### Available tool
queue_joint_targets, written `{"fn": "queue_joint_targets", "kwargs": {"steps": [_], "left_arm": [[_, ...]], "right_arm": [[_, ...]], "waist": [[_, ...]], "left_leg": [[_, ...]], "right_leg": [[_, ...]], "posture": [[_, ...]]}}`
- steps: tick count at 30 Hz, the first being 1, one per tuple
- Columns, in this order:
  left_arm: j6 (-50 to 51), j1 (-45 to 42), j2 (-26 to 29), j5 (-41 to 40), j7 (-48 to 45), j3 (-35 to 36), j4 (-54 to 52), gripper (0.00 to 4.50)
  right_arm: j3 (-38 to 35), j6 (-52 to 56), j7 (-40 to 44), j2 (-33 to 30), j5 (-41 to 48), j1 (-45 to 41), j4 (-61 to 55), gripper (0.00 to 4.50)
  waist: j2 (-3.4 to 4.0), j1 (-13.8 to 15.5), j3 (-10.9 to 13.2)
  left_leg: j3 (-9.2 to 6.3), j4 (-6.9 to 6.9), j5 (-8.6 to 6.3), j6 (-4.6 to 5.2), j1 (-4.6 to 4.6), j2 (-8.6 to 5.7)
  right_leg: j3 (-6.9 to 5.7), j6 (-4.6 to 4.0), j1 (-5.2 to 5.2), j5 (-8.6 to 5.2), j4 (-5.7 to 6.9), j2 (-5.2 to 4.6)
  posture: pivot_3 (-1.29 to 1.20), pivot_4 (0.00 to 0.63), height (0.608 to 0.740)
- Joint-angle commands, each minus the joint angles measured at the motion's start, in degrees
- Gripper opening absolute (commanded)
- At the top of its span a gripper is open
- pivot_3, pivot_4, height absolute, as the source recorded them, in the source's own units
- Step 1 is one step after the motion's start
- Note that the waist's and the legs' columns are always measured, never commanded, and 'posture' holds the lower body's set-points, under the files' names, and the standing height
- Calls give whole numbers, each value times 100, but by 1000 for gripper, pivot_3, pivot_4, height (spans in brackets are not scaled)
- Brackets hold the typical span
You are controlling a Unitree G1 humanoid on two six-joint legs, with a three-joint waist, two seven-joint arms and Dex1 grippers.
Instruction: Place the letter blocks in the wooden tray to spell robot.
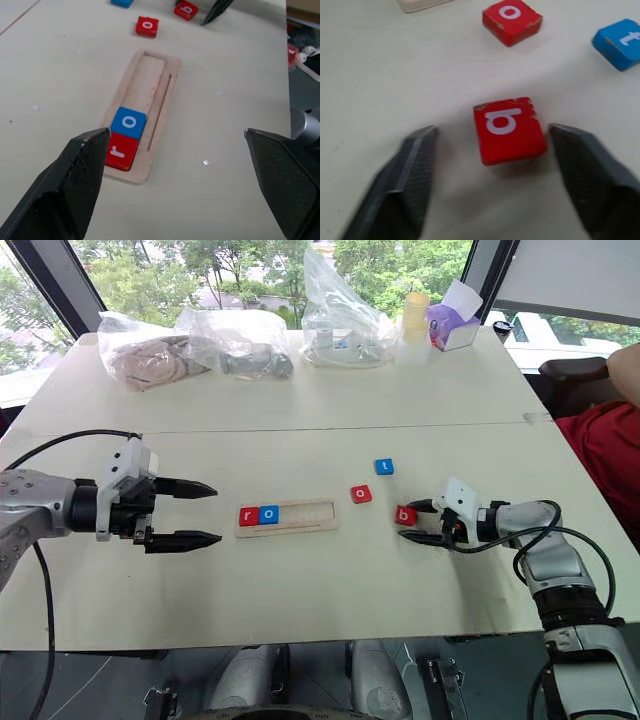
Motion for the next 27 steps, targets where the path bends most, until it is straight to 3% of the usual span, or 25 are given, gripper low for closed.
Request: {"fn": "queue_joint_targets", "kwargs": {"steps": [1,2,7,12,19,27], "left_arm": [[-79,61,103,36,-13,147,-38,4500],[-85,92,106,40,-4,163,-42,4500],[-48,235,107,-144,-16,540,85,4500],[-219,574,342,93,-126,693,279,4500],[-620,442,-43,383,234,473,381,4500],[-681,859,-106,470,380,513,46,4500]], "right_arm": [[17,36,-39,53,-40,-138,164,1593],[15,70,-47,63,-33,-178,186,1139],[-9,952,-37,321,434,-658,-498,1147],[755,1593,-186,1093,233,-1496,-1205,1147],[1754,1298,-727,2073,-763,-2369,-166,1147],[1974,949,-543,2306,-982,-2620,262,1147]], "waist": [[0,2,0],[0,4,0],[4,-6,2],[8,-55,4],[7,149,3],[7,146,3]], "left_leg": [[0,0,0,0,2,0],[0,0,0,0,5,0],[-2,0,1,-1,11,1],[-2,-6,0,-1,16,5],[-8,-6,1,-3,-14,-2],[-4,-3,2,-6,-32,-9]], "right_leg": [[0,0,1,0,2,0],[0,-1,4,0,2,0],[6,-3,4,2,7,0],[11,-1,-9,5,23,10],[-6,-4,-26,4,22,-10],[-3,0,-41,7,15,-20]], "posture": [[0,150,740],[0,150,740],[0,150,740],[0,150,740],[0,150,740],[0,150,740]]}}
